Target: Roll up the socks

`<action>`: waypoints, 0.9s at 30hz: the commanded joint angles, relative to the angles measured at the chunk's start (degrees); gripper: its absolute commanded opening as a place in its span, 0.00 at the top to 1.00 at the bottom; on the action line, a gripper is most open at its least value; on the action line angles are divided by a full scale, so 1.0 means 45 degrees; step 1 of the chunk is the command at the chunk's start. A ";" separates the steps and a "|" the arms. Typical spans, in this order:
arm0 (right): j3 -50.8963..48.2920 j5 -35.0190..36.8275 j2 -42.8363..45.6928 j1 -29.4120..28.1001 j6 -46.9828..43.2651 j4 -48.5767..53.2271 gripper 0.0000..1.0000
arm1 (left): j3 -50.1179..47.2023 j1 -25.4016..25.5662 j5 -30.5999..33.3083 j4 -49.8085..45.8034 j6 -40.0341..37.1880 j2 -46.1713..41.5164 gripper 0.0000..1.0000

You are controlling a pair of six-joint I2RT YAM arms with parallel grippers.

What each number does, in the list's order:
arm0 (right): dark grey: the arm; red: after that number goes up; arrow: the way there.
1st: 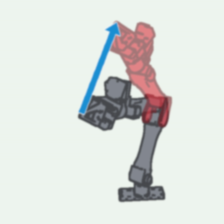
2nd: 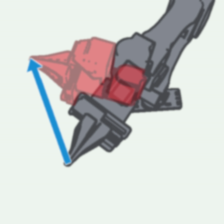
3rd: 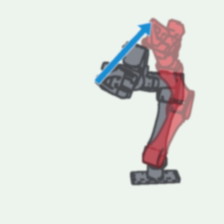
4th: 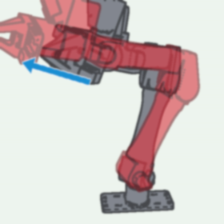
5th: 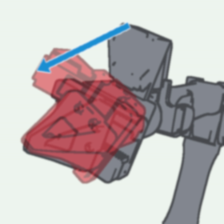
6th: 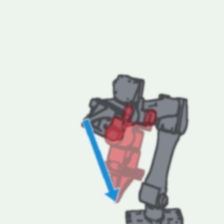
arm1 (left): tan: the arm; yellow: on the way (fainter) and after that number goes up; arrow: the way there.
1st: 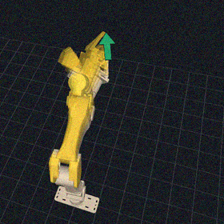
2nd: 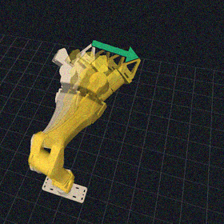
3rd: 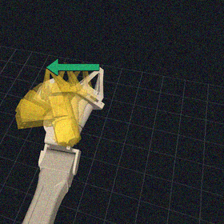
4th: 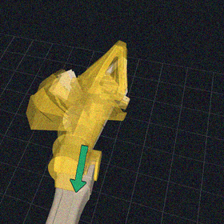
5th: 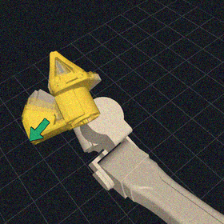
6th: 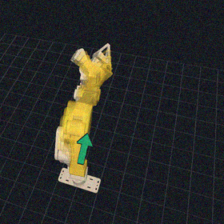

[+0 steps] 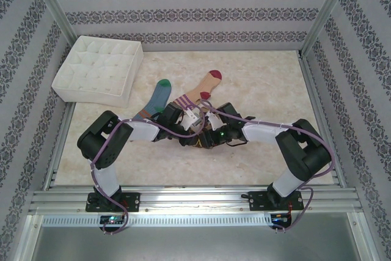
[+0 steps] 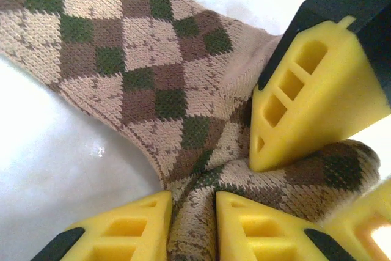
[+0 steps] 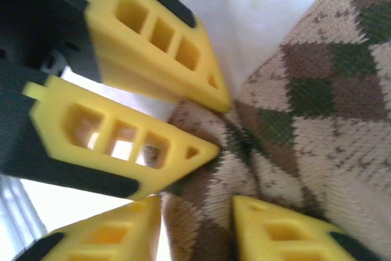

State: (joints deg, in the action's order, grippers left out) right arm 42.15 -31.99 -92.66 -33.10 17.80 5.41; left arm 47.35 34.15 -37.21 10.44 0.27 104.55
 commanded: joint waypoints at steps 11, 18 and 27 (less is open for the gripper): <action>0.0966 0.1995 -0.1839 0.0619 0.0217 0.2950 0.99 | -0.1026 -0.0128 0.0122 -0.0344 -0.3444 -0.1015 0.76; 0.2168 0.1539 -0.3235 0.0832 0.0227 0.4130 1.00 | -0.2586 -0.0109 -0.0119 0.1078 -0.8063 -0.3577 0.64; 0.3068 0.0533 -0.4356 0.0967 -0.0013 0.5099 0.99 | -0.3653 0.1400 0.3452 0.3606 -1.2122 -0.3833 0.62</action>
State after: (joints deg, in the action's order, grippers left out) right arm 58.33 -37.87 -106.17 -28.86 18.68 21.58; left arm 30.52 38.76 -28.03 21.91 -43.33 86.35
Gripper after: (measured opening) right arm 0.074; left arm 0.383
